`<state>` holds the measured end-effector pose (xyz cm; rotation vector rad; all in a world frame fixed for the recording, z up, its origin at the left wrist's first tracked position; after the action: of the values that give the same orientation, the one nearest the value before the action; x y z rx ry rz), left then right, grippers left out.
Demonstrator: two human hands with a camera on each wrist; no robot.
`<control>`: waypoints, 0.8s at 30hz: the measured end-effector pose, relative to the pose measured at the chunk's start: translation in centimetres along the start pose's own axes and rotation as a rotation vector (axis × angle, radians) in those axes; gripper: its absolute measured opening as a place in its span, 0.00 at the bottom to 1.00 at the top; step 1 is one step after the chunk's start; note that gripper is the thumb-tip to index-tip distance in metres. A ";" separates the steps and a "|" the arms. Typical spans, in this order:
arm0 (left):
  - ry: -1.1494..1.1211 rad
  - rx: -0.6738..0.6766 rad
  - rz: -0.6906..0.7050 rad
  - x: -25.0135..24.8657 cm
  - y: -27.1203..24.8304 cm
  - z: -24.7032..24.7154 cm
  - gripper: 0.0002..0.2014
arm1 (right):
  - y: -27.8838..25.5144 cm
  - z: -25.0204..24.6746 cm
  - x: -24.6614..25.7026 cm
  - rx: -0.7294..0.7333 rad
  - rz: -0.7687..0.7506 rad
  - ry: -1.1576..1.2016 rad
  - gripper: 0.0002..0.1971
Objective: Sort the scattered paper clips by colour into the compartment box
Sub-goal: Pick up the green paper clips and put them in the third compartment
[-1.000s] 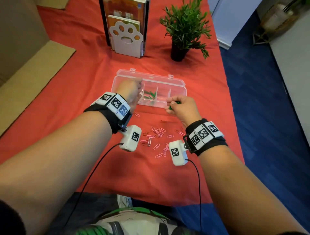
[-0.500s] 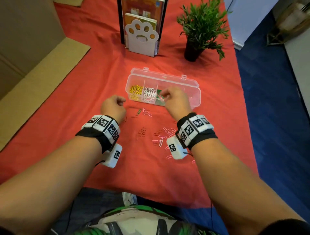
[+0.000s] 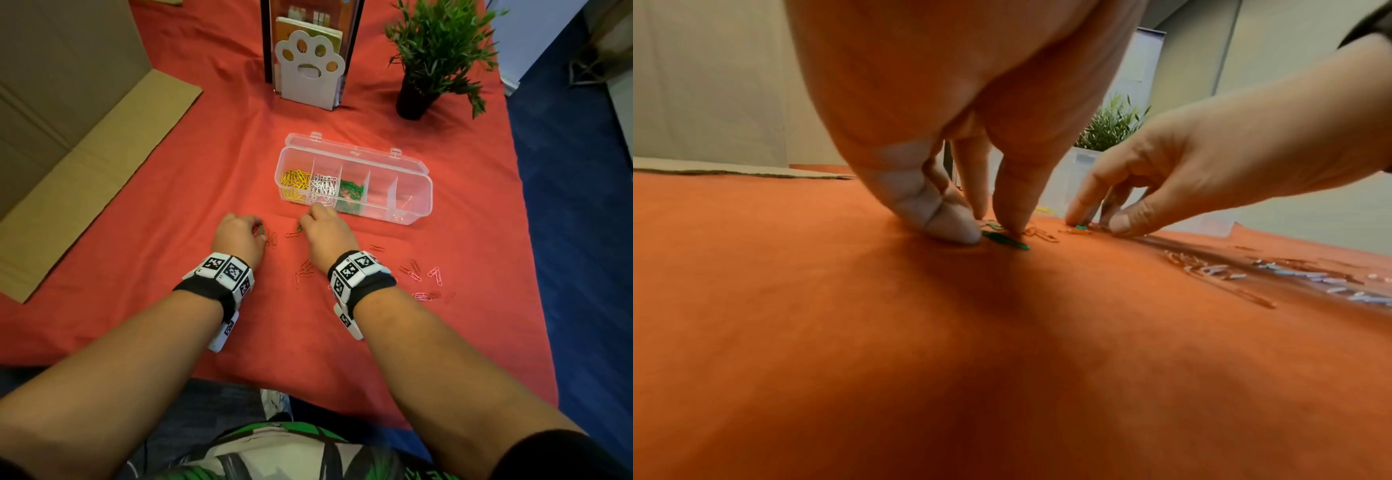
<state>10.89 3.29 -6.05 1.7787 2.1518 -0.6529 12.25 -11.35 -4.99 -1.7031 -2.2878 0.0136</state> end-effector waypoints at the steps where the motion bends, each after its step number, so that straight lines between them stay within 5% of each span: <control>1: 0.014 0.000 0.017 -0.1 0.1 0.0 0.17 | -0.1 -0.1 0.1 -0.011 -0.002 -0.019 0.15; 17: -0.109 0.176 0.143 -4.6 -2.4 3.6 0.11 | -4.3 -0.2 -5.2 -0.017 0.215 -0.090 0.15; 24: -0.147 -0.097 0.130 -2.5 -1.7 0.8 0.11 | -4.1 0.1 -4.8 0.010 0.214 -0.106 0.16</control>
<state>9.73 0.48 -5.26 1.7445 1.9211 -0.6165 9.66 -17.06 -5.47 -1.9772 -2.1609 0.1632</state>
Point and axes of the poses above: each hand's wrist, its own y-axis towards the middle knuckle, its own z-axis out of the palm, x = y × z, the point moved 7 cm from there along y, towards the middle knuckle, and after that the axes turned 6 degrees about z, right-handed, at the moved point
